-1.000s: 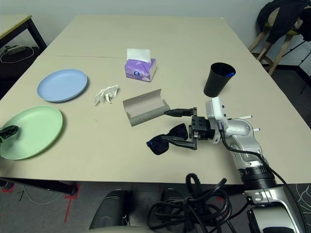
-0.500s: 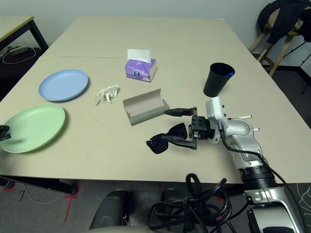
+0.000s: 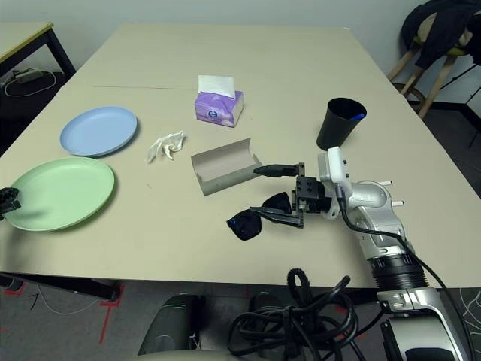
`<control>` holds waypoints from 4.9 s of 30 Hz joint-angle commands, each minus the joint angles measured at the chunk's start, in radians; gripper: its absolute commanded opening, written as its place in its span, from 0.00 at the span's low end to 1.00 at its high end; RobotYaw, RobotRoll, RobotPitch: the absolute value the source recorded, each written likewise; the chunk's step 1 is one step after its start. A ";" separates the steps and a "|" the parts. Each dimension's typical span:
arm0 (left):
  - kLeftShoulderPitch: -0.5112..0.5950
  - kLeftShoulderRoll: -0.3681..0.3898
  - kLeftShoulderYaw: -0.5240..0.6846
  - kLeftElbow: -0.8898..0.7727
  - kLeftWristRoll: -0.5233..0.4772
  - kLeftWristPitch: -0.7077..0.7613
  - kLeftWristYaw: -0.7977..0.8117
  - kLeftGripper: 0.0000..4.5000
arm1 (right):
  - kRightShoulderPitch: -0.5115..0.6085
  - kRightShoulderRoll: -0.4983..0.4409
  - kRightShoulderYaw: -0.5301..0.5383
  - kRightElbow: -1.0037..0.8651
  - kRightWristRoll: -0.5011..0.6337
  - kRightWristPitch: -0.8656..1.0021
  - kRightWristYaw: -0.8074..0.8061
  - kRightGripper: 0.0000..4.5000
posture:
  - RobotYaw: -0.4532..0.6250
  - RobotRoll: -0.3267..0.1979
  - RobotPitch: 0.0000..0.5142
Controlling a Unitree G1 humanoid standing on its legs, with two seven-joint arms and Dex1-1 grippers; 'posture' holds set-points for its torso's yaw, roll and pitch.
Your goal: Organize and tidy the items on the table.
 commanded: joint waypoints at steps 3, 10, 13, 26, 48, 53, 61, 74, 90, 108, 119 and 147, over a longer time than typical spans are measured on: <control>-0.087 -0.025 0.059 -0.078 -0.069 0.080 0.047 0.01 | -0.001 -0.002 -0.007 0.004 0.005 0.000 -0.005 1.00 | 0.52 0.62 0.16; -0.338 -0.058 -0.011 0.168 0.005 -0.078 0.173 0.01 | -0.009 0.003 -0.006 0.016 0.003 -0.004 -0.006 1.00 | 0.52 0.62 0.17; -0.440 -0.092 -0.078 0.321 0.069 -0.210 0.226 0.01 | -0.013 0.008 -0.007 0.021 0.002 -0.006 -0.011 1.00 | 0.52 0.62 0.17; -0.727 -0.167 -0.190 0.867 0.184 -0.644 0.393 0.01 | 0.000 0.000 -0.022 0.006 0.004 0.001 -0.042 1.00 | 0.49 0.62 0.16; -0.781 -0.208 -0.223 1.029 0.188 -0.837 0.487 0.06 | -0.003 0.048 -0.023 -0.054 -0.006 0.101 -0.267 1.00 | 0.50 0.62 0.16; -0.744 -0.247 -0.233 0.982 0.180 -0.866 0.455 0.41 | 0.008 0.049 -0.028 -0.059 -0.005 0.095 -0.267 1.00 | 0.49 0.62 0.16; -0.637 -0.270 -0.273 0.802 0.158 -0.849 0.276 0.99 | 0.008 0.051 -0.029 -0.060 -0.002 0.093 -0.271 1.00 | 0.50 0.62 0.16; -0.555 -0.202 -0.540 0.700 0.245 -0.849 -0.258 0.99 | -0.013 0.051 -0.030 -0.051 0.000 0.098 -0.270 1.00 | 0.49 0.62 0.16; -0.627 -0.232 -0.729 0.844 0.369 -1.030 -0.606 0.99 | 0.032 -0.009 -0.026 -0.077 -0.065 0.204 -0.379 1.00 | 0.45 0.62 0.16; -0.701 -0.307 -0.802 1.046 0.526 -1.186 -0.473 0.91 | 0.028 0.014 -0.029 -0.152 -0.043 0.258 -0.415 1.00 | 0.45 0.62 0.17; -0.716 -0.315 -0.781 1.072 0.528 -1.217 -0.376 0.01 | 0.032 0.025 -0.027 -0.177 -0.032 0.274 -0.428 1.00 | 0.45 0.62 0.17; -0.891 -0.221 -0.417 1.106 0.324 -1.029 0.191 0.01 | -0.005 0.059 -0.015 -0.157 -0.034 0.277 -0.423 1.00 | 0.49 0.62 0.15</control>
